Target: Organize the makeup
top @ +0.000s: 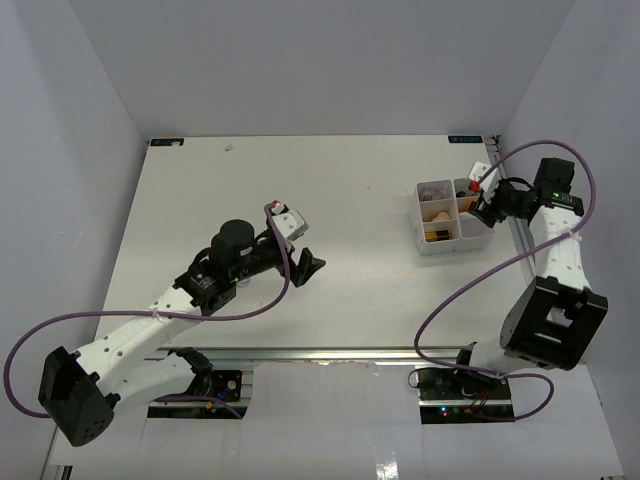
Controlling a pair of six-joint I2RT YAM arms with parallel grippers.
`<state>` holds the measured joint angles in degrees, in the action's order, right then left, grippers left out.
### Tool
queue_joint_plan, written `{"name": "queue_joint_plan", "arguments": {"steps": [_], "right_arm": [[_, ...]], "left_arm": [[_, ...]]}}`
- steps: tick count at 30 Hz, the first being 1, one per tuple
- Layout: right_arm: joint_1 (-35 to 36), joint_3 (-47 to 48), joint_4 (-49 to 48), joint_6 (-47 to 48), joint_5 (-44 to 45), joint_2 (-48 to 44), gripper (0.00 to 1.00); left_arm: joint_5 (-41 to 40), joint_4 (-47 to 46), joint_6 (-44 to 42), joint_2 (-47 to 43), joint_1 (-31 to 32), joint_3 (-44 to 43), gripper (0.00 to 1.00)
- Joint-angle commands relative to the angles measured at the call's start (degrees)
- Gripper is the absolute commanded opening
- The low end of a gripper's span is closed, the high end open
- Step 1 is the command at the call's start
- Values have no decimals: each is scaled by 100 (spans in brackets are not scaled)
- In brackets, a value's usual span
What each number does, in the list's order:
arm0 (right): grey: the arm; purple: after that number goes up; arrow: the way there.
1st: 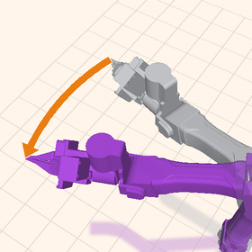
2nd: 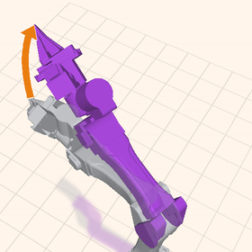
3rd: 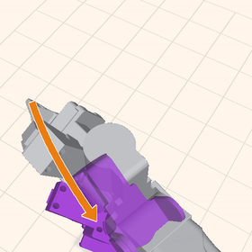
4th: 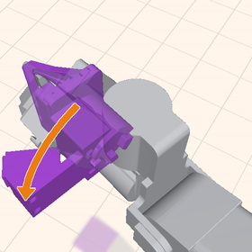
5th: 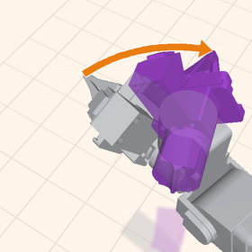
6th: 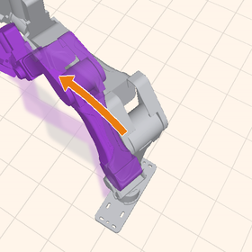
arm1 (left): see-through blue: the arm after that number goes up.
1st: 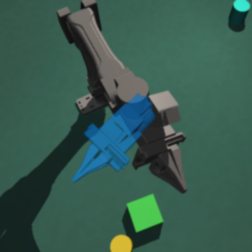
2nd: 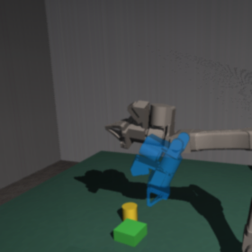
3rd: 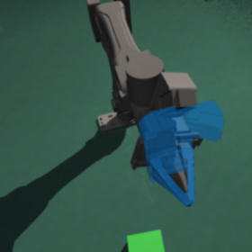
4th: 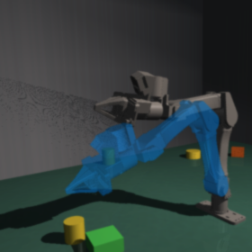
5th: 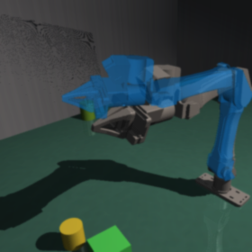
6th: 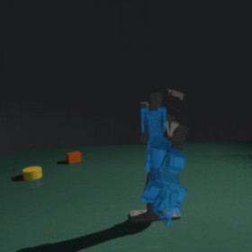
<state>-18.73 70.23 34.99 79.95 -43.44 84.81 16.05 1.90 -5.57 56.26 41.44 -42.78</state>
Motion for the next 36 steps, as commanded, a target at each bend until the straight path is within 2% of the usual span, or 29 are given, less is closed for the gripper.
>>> {"name": "queue_joint_plan", "arguments": {"steps": [1,5,7,9,14,21,25,30,34,36], "right_arm": [[283,-363,676,-1369,-1390,-989,63],[703,-1011,729,-2165,-2077,-1726,66],[880,-1273,634,-2443,-2348,-1925,67],[933,-1571,361,-2928,-2577,-2005,67],[942,-1925,391,-3204,-3060,-1957,65],[933,-1985,732,-2888,-3094,-2118,65],[902,-2006,848,-2733,-3121,-2281,66],[708,-1997,1134,-2359,-3217,-2416,66],[525,-1965,1455,-2021,-3341,-2434,67],[477,-1933,1589,-1835,-3384,-2411,67]], "left_arm": [[-339,-20,639,263,-396,-70,98],[-380,-4,1448,629,-976,-148,98],[-568,110,2144,864,-1316,-164,98],[-646,545,2480,1113,-1453,-334,98],[-1052,1670,2932,1429,-1758,-611,96],[-1506,2596,2811,1417,-2403,-753,62],[-1187,2651,2872,1512,-2983,-666,41],[-1462,2743,2922,1606,-3265,-564,42],[-1663,2788,2895,1794,-3502,-560,54],[-1778,2845,2893,1948,-3533,-588,56]]}}
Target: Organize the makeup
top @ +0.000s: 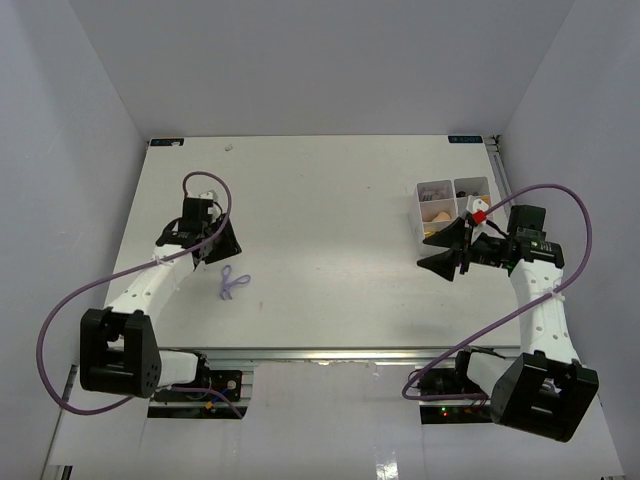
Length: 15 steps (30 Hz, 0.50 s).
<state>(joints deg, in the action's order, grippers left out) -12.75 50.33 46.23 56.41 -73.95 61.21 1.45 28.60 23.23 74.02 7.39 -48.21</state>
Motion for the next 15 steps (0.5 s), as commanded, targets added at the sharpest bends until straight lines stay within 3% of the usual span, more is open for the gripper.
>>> {"name": "queue_joint_plan", "arguments": {"steps": [1,6,15], "right_arm": [[-144,85,660,664,-389,-13,67],[-232,238,1359,1364,-509,192,67],[-396,511,2770,2896,-655,647,67]], "left_arm": [[-436,208,8,289,-139,-62,57],[-1011,321,104,527,-152,-112,55],[-1025,215,72,899,-231,-135,46]]}}
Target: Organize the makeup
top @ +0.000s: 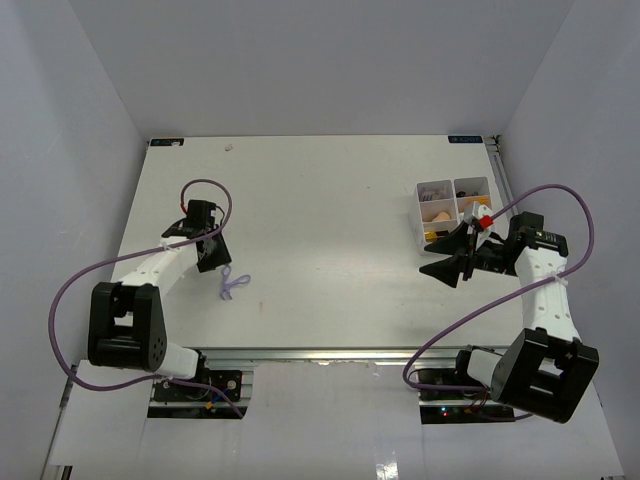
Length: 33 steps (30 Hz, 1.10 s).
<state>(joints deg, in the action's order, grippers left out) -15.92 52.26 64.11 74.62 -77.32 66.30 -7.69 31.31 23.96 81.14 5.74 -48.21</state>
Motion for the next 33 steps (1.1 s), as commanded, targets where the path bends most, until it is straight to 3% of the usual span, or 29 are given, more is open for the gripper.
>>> {"name": "queue_joint_plan", "arguments": {"steps": [1,16,24,27,33], "right_arm": [[-98,338,1076,1181,-327,173,67],[-165,250,1077,1238,-450,-21,66],[-174,241,1084,1202,-471,-59,66],[-176,250,1077,1195,-438,-92,67],[-116,285,1064,1141,-274,-139,70]], "left_arm": [[-72,-75,-17,282,-73,-148,45],[41,-224,-84,784,-101,-134,34],[319,-403,-100,803,-100,2,8],[645,-474,-74,620,-100,-5,0],[2161,-1076,128,-223,184,118,0]]}}
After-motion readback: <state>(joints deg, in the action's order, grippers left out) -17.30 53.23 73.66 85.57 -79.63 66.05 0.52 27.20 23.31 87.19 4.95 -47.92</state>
